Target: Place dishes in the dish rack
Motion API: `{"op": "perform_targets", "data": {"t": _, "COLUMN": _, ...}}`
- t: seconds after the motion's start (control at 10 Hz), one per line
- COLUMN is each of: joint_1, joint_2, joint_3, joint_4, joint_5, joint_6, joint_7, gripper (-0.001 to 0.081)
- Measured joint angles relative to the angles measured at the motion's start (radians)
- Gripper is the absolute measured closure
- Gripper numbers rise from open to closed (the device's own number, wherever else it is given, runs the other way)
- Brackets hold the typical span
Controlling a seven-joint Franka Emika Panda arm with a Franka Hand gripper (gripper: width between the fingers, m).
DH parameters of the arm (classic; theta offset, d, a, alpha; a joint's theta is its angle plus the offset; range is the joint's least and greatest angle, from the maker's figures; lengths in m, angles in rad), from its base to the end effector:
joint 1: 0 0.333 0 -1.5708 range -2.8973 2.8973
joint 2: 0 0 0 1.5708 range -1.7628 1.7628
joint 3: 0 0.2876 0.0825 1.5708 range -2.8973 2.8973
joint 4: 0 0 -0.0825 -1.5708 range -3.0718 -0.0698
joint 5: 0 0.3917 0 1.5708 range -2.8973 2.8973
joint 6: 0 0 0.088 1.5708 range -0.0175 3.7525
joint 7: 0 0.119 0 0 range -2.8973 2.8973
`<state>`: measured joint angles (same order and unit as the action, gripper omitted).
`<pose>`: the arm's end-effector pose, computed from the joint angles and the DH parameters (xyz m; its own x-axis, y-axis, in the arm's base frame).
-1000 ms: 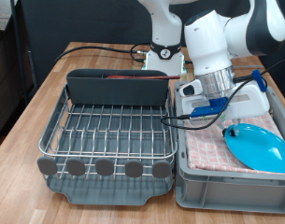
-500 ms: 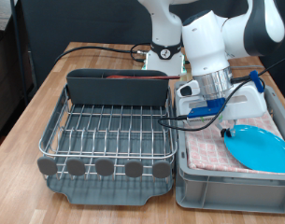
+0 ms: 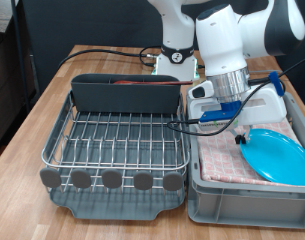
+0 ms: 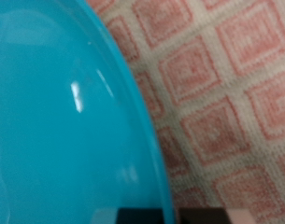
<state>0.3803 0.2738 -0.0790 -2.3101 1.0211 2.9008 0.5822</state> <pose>0.5232 0.1103 0.2003 0.3586 -0.9175 -0.1719 -0.8713 -0.2629 -0.4144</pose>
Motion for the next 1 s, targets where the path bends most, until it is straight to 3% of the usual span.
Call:
{"op": "perform_targets", "data": {"t": 0.6, "joint_1": 0.01, "joint_2": -0.069, "joint_3": -0.059, "joint_4": -0.025, "joint_5": -0.225, "joint_6": -0.058, "joint_7": 0.186, "gripper": 0.0784}}
{"op": "perform_targets", "data": {"t": 0.8, "joint_1": 0.018, "joint_2": -0.108, "joint_3": -0.09, "joint_4": -0.047, "joint_5": -0.351, "joint_6": -0.076, "joint_7": 0.289, "gripper": 0.0784}}
{"op": "perform_targets", "data": {"t": 1.0, "joint_1": 0.025, "joint_2": -0.162, "joint_3": -0.127, "joint_4": -0.065, "joint_5": -0.542, "joint_6": -0.127, "joint_7": 0.434, "gripper": 0.0784}}
